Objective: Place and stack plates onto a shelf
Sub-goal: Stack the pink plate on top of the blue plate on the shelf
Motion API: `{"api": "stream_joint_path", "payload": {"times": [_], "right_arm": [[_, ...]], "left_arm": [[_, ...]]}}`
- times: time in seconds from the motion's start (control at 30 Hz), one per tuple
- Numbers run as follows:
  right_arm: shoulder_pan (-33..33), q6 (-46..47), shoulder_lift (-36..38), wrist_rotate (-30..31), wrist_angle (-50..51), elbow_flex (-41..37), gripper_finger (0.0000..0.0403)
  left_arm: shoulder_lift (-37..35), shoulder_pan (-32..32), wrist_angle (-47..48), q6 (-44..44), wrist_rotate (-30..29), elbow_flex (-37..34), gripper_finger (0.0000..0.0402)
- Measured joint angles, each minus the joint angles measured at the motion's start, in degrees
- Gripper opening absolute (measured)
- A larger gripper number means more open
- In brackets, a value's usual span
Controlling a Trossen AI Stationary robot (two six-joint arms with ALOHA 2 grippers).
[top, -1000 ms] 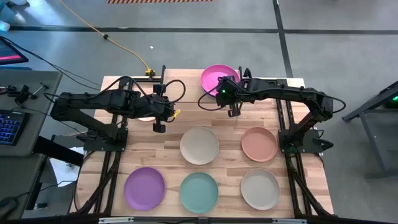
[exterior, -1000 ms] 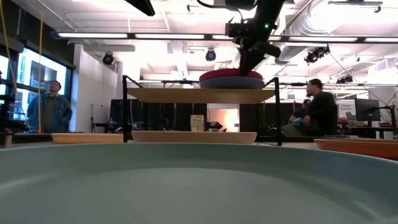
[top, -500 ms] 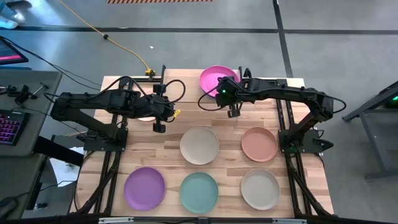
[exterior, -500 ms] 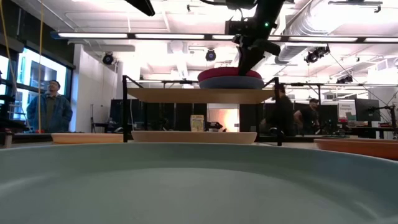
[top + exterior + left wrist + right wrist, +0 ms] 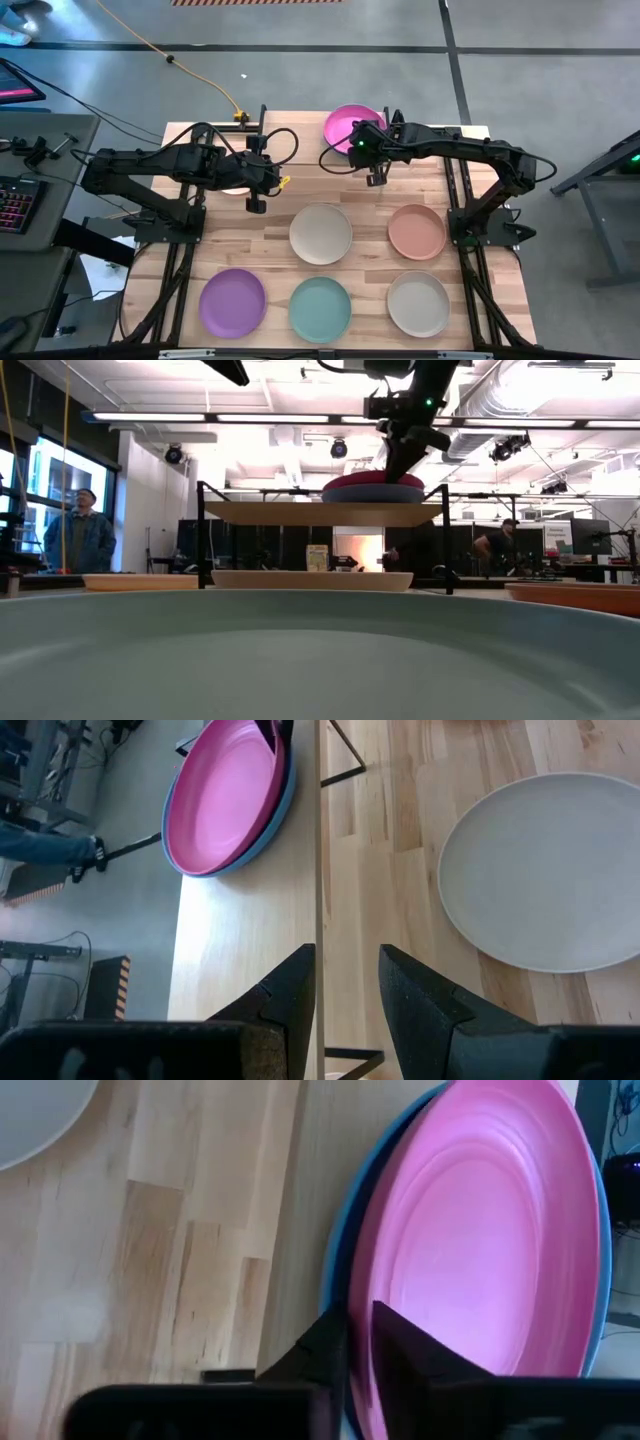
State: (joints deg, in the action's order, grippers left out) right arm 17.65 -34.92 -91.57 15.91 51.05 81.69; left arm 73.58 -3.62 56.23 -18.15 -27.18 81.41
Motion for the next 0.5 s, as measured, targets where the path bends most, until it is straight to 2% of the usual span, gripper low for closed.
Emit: {"api": "stream_joint_path", "payload": {"times": [0.2, 0.5], "right_arm": [[-0.02, -1.01, 0.00, 1.50, -0.37, 0.02, 0.0100], [-0.04, 1.11, 2.07, 2.08, -0.49, 0.02, 0.0125]], "left_arm": [[0.00, 0.00, 0.00, 0.00, 0.00, 0.00, 0.0104], [0.00, 0.00, 0.00, 0.02, 0.00, 0.00, 0.0104]]}}
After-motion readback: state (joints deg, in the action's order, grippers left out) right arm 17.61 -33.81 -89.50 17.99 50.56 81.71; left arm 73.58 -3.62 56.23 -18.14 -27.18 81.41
